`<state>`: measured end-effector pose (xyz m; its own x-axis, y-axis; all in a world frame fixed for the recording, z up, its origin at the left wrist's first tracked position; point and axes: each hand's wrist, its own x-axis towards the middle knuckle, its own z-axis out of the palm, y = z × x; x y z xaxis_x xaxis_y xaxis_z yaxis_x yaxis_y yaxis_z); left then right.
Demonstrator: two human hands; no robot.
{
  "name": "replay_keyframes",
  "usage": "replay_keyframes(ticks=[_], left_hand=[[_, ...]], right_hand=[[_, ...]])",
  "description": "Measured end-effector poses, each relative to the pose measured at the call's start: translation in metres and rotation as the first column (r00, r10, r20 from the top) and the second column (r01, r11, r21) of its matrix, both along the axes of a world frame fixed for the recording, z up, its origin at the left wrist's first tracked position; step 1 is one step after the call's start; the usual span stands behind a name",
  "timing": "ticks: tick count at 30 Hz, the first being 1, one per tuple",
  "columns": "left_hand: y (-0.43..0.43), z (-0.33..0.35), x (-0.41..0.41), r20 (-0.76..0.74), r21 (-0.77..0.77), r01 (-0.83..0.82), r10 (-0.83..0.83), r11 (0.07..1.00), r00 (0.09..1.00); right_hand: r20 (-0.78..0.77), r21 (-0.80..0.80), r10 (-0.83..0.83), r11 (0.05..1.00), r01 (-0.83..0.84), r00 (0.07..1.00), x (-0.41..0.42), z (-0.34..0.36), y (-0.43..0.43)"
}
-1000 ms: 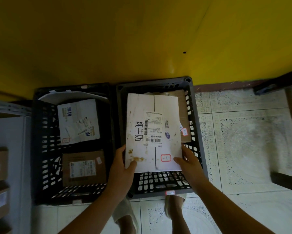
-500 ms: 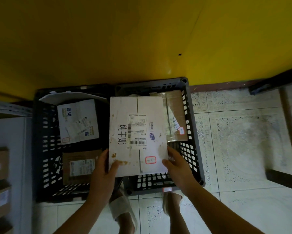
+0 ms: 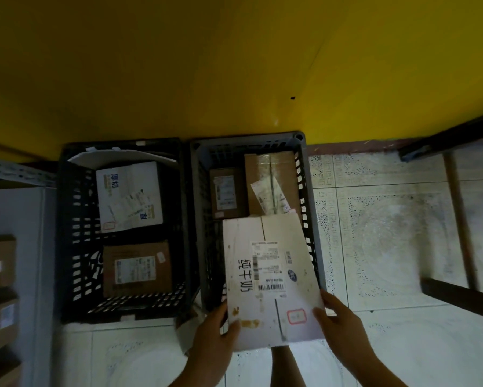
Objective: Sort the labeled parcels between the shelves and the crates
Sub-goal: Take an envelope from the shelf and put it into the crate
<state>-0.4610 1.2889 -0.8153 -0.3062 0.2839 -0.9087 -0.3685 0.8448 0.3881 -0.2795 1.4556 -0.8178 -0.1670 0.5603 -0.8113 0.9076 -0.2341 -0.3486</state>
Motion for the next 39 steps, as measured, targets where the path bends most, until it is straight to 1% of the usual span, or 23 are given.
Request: replay_keyframes(ticks=[5,7,11,14,17,20,24,28,31,33,36,39], left_hand=[[-0.007,0.009,-0.011,-0.005,-0.089,0.052,-0.053,0.995,0.999],[-0.007,0.007,-0.014,0.005,-0.095,0.071,-0.071,0.993,0.997],[-0.01,-0.01,-0.024,-0.01,-0.088,0.056,-0.057,0.995,0.998],[-0.011,-0.02,-0.025,0.027,-0.075,0.001,0.001,0.997,1.0],[-0.005,-0.021,-0.024,0.022,-0.059,-0.082,0.083,0.995,0.996],[0.0,-0.016,-0.024,0.021,-0.052,-0.109,0.111,0.993,0.994],[0.007,-0.001,-0.016,0.093,0.03,-0.08,0.077,0.996,0.993],[0.015,0.009,-0.018,0.089,0.07,-0.039,0.033,0.997,0.996],[0.021,0.024,-0.031,0.056,0.091,0.011,-0.016,0.996,0.998],[0.023,0.031,-0.04,0.014,0.12,0.006,-0.007,0.993,1.0],[0.033,0.037,-0.054,-0.044,0.167,-0.027,0.034,0.986,0.998],[0.055,0.027,-0.066,-0.046,0.221,-0.031,0.043,0.975,0.998]], right_hand=[[0.04,-0.053,0.087,0.995,-0.085,0.995,-0.003,0.002,-0.012],[0.031,-0.065,0.096,0.993,-0.094,0.995,-0.01,0.0,-0.012],[0.015,-0.092,0.08,0.993,-0.078,0.997,-0.024,-0.013,-0.017],[0.031,-0.119,0.037,0.992,-0.033,0.999,-0.026,-0.025,-0.024],[0.005,-0.098,0.036,0.995,-0.035,0.999,-0.024,-0.031,-0.023],[0.007,-0.088,0.039,0.995,-0.038,0.999,-0.022,-0.033,-0.021],[0.042,-0.018,-0.01,1.0,0.011,0.999,-0.013,-0.022,-0.015],[0.061,0.055,0.002,0.998,-0.005,0.998,-0.009,0.003,0.001],[0.034,0.085,0.041,0.995,-0.044,0.999,-0.018,0.019,0.013],[0.024,0.134,0.077,0.988,-0.08,0.997,-0.027,0.028,0.021],[-0.036,0.234,0.128,0.965,-0.116,0.991,-0.037,0.037,0.032],[-0.13,0.227,0.052,0.974,-0.021,0.99,-0.047,0.025,0.049]])
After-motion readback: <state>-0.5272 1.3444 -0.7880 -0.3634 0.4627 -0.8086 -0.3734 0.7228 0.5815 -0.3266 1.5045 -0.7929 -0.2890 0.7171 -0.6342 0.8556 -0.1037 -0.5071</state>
